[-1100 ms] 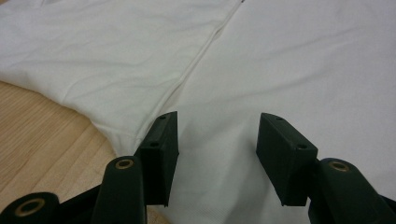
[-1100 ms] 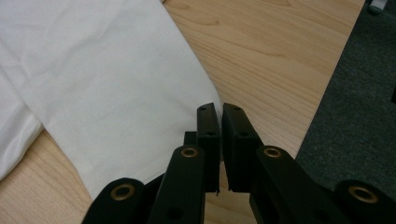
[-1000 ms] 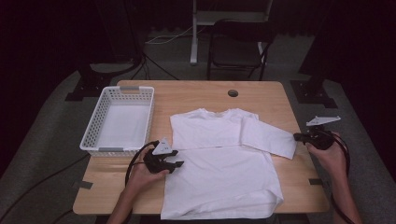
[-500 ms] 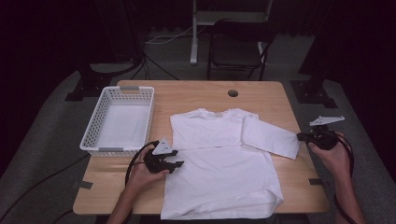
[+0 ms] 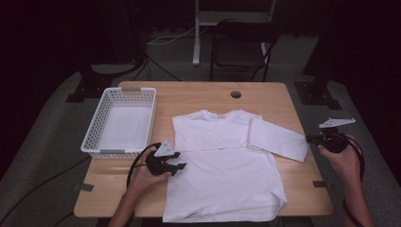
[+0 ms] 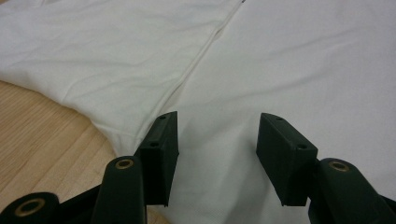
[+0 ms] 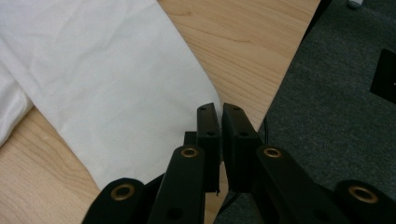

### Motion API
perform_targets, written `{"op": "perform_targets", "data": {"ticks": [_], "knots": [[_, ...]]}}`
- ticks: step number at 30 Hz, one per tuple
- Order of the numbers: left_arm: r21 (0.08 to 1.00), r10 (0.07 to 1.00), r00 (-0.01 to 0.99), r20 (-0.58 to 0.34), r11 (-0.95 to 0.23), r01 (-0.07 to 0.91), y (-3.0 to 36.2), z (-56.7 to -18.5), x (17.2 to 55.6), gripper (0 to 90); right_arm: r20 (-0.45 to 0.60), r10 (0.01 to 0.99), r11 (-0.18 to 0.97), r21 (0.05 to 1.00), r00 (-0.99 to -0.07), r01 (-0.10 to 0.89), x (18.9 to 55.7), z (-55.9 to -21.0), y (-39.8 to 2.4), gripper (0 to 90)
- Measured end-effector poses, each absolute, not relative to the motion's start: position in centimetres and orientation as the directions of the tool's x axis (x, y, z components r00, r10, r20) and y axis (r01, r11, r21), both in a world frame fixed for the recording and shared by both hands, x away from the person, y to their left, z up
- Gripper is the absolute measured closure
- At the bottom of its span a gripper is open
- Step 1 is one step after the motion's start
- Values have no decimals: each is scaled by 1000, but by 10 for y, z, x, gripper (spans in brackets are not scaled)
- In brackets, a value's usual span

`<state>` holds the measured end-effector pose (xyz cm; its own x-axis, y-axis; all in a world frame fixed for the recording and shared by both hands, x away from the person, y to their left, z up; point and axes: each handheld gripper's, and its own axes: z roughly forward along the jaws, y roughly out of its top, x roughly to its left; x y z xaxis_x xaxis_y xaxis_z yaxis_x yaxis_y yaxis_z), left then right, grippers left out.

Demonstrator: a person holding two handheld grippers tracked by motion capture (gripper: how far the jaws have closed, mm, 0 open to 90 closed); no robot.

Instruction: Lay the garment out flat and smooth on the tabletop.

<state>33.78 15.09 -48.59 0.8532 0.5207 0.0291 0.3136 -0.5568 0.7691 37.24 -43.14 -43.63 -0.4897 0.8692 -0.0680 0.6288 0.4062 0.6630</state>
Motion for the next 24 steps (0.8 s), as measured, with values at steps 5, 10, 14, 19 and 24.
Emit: {"op": "perform_targets", "data": {"ticks": [5, 10, 14, 19, 24], "knots": [[769, 521, 853, 29, -557, 313, 151, -486, 338, 495, -71, 873, 401, 664, -482, 631, 370, -435, -436, 856], [769, 520, 853, 30, -557, 313, 151, -486, 338, 495, -70, 877, 396, 665, -475, 633, 368, -434, -440, 855], [769, 520, 854, 30, -557, 313, 151, -486, 338, 495, -72, 881, 392, 665, -468, 636, 367, -433, -443, 856], [769, 519, 854, 32, -558, 311, 151, -486, 338, 495, -75, 884, 389, 666, -462, 636, 365, -431, -446, 856], [769, 519, 854, 32, -558, 311, 151, -486, 338, 495, -76, 887, 384, 668, -455, 638, 363, -430, -449, 856]]}}
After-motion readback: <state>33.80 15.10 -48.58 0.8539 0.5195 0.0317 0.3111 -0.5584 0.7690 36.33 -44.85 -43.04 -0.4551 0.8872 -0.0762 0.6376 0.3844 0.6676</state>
